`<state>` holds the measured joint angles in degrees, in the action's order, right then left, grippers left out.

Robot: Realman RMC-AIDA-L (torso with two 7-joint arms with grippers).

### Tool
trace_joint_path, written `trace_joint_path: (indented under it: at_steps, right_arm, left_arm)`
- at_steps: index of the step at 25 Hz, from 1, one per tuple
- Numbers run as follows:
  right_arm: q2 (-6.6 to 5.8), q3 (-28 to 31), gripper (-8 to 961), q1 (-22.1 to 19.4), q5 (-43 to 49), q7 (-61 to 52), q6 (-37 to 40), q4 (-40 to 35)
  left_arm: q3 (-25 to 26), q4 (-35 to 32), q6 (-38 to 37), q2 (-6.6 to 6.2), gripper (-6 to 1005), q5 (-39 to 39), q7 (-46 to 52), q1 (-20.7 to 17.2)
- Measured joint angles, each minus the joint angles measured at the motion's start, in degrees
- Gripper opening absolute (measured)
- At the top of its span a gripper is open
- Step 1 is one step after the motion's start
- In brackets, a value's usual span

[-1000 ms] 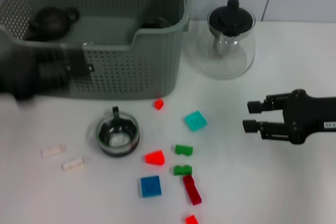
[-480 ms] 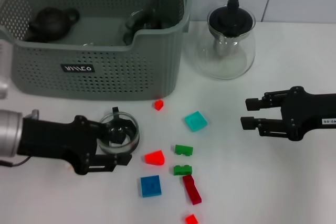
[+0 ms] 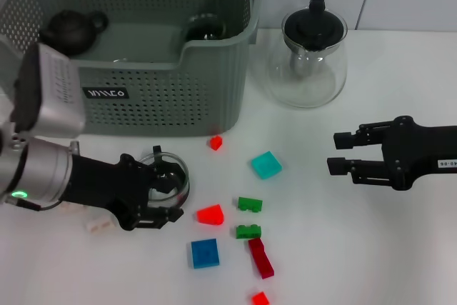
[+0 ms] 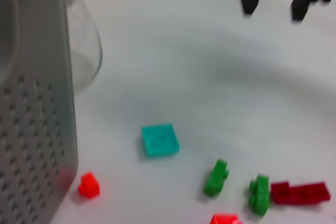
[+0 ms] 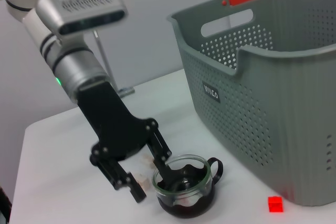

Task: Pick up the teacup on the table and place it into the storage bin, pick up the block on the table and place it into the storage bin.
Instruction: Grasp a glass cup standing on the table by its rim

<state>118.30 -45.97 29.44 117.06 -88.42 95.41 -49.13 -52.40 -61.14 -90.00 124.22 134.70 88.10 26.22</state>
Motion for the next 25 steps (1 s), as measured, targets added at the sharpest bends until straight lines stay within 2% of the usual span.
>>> trace_joint_path:
  at_steps: [3, 13, 25]
  right_arm:
    - [0.00, 0.01, 519, 0.01, 0.00, 0.00, -0.04, 0.00]
    - [0.00, 0.20, 520, 0.02, 0.01, 0.00, -0.33, 0.00]
    - [0.00, 0.26, 520, 0.33, 0.01, 0.02, -0.40, 0.09]
  left_arm:
    - [-2.40, -0.01, 1.71, 0.15, 482, 1.60, 1.47, 0.09]
    - [-3.46, -0.04, -1.14, 0.12, 475, 1.90, 1.59, 0.01]
    - [-8.68, 2.21, 6.83, 0.49, 477, 2.34, 3.81, 0.58]
